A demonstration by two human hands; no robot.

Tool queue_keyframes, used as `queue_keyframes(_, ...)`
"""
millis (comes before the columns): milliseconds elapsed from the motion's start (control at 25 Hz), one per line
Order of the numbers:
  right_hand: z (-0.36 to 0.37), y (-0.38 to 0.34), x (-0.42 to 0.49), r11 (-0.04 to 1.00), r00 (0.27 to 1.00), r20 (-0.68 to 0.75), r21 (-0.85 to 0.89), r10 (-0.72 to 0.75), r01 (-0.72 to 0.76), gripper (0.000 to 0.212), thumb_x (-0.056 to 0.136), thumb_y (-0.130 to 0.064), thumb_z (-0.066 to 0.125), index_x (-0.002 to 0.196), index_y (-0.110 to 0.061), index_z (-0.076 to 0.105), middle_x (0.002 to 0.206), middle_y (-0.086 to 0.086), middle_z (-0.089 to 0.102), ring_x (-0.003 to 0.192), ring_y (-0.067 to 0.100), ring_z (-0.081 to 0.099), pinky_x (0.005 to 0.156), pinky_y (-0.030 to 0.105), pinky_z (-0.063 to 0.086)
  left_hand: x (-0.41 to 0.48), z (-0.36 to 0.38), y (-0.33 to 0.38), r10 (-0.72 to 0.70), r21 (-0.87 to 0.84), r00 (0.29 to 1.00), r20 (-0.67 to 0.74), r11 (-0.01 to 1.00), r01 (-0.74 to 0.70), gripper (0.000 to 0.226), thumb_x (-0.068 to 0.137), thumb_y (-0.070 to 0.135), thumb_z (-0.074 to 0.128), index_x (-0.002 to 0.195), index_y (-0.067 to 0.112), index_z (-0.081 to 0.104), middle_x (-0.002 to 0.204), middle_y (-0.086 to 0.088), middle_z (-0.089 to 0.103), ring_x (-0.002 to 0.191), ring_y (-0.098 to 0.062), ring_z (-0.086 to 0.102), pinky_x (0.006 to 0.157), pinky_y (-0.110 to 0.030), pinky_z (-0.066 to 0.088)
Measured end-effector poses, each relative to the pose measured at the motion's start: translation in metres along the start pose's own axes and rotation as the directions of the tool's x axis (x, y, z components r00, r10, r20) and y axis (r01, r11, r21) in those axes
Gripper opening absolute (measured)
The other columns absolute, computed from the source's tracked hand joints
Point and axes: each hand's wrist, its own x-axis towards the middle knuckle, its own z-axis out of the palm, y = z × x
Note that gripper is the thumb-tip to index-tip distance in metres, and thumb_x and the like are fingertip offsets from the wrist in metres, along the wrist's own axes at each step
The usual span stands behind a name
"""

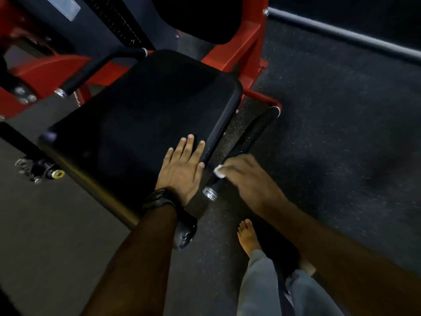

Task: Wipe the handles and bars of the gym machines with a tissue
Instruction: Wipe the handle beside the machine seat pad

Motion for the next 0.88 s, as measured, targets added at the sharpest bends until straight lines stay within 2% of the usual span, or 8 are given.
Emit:
queue_keyframes(80, 0.002, 0.002, -0.001, 0.996, 0.995, -0.065, 0.047, 0.078, -0.075, 0.037, 0.085, -0.012, 0.056, 0.12, -0.009, 0.065, 0.121, 0.008, 0.059, 0.112, 0.022, 0.049, 0.082, 0.031, 0.055, 0.015, 0.002, 0.0, 0.047, 0.015, 0.998, 0.05, 0.999, -0.048, 0.056, 0.105, 0.04, 0.023, 0.157, 0.031, 0.002, 0.165, -0.001, -0.006, 0.152, -0.018, -0.006, 0.123, -0.042, 0.002)
queue_keyframes(200, 0.009, 0.006, -0.006, 0.998, 0.998, -0.064, 0.055, -0.021, 0.024, 0.037, 0.084, -0.01, 0.063, 0.121, -0.008, 0.065, 0.121, 0.011, 0.059, 0.111, 0.021, 0.048, 0.08, 0.033, 0.056, 0.03, 0.005, -0.006, 0.081, 0.046, 0.991, 0.105, 0.995, -0.086, 0.06, 0.104, 0.046, 0.023, 0.156, 0.033, -0.004, 0.165, 0.001, -0.01, 0.151, -0.014, -0.011, 0.123, -0.041, -0.004)
queue_keyframes(320, 0.009, 0.011, 0.001, 0.946, 0.906, -0.298, 0.215, 0.302, -0.244, 0.022, 0.097, -0.014, 0.049, 0.11, -0.008, 0.066, 0.108, 0.013, 0.063, 0.096, 0.018, 0.055, 0.079, 0.035, 0.057, 0.034, 0.01, -0.01, 0.074, 0.032, 0.996, 0.058, 0.997, -0.076, 0.063, 0.103, 0.048, 0.026, 0.156, 0.03, -0.003, 0.165, 0.002, -0.007, 0.151, -0.012, -0.009, 0.123, -0.04, -0.003)
queue_keyframes(480, 0.03, -0.03, -0.017, 0.887, 0.835, -0.369, 0.375, 0.408, -0.268, 0.015, 0.102, -0.022, 0.047, 0.106, -0.017, 0.06, 0.104, 0.0, 0.059, 0.093, 0.009, 0.051, 0.079, 0.017, 0.045, 0.034, 0.012, -0.008, 0.063, 0.055, 0.997, 0.037, 0.996, -0.065, 0.063, 0.103, 0.049, 0.025, 0.157, 0.029, 0.001, 0.165, 0.002, -0.003, 0.151, -0.011, -0.006, 0.123, -0.041, 0.0)
queue_keyframes(560, 0.034, -0.04, -0.018, 0.712, 0.698, -0.289, 0.546, 0.655, -0.442, 0.01, 0.095, -0.011, 0.06, 0.099, -0.02, 0.062, 0.1, -0.003, 0.061, 0.087, 0.01, 0.056, 0.074, 0.022, 0.048, 0.036, 0.012, -0.009, 0.061, 0.05, 0.998, 0.029, 0.997, -0.063, 0.062, 0.102, 0.049, 0.023, 0.157, 0.029, 0.003, 0.165, 0.002, -0.002, 0.151, -0.011, -0.005, 0.123, -0.041, 0.001)
queue_keyframes(640, 0.035, -0.057, -0.011, 0.392, 0.465, -0.118, 0.736, 0.878, -0.552, 0.013, 0.093, -0.009, 0.064, 0.095, -0.021, 0.06, 0.099, 0.0, 0.064, 0.083, 0.003, 0.06, 0.072, 0.02, 0.051, 0.034, 0.013, -0.009, 0.059, 0.05, 0.998, 0.024, 0.997, -0.06, 0.062, 0.102, 0.049, 0.023, 0.157, 0.029, 0.004, 0.165, 0.002, -0.001, 0.151, -0.011, -0.004, 0.123, -0.041, 0.002)
queue_keyframes(800, 0.03, -0.067, 0.012, -0.149, 0.143, 0.21, 0.924, 0.967, -0.351, 0.014, 0.095, -0.011, 0.061, 0.093, -0.025, 0.06, 0.101, -0.001, 0.066, 0.083, -0.002, 0.063, 0.069, 0.017, 0.052, 0.035, 0.012, -0.008, 0.051, 0.035, 0.998, 0.021, 0.998, -0.052, 0.061, 0.102, 0.048, 0.024, 0.157, 0.029, 0.005, 0.165, 0.002, 0.001, 0.151, -0.011, -0.003, 0.123, -0.042, 0.003)
queue_keyframes(880, 0.029, -0.064, 0.015, -0.313, 0.08, 0.349, 0.905, 0.934, -0.287, 0.01, 0.097, -0.013, 0.059, 0.097, -0.023, 0.06, 0.103, 0.001, 0.066, 0.085, 0.003, 0.064, 0.069, 0.018, 0.051, 0.035, 0.013, -0.008, 0.047, 0.04, 0.999, 0.02, 0.998, -0.048, 0.061, 0.102, 0.048, 0.024, 0.157, 0.029, 0.006, 0.165, 0.002, 0.001, 0.151, -0.011, -0.003, 0.123, -0.043, 0.003)
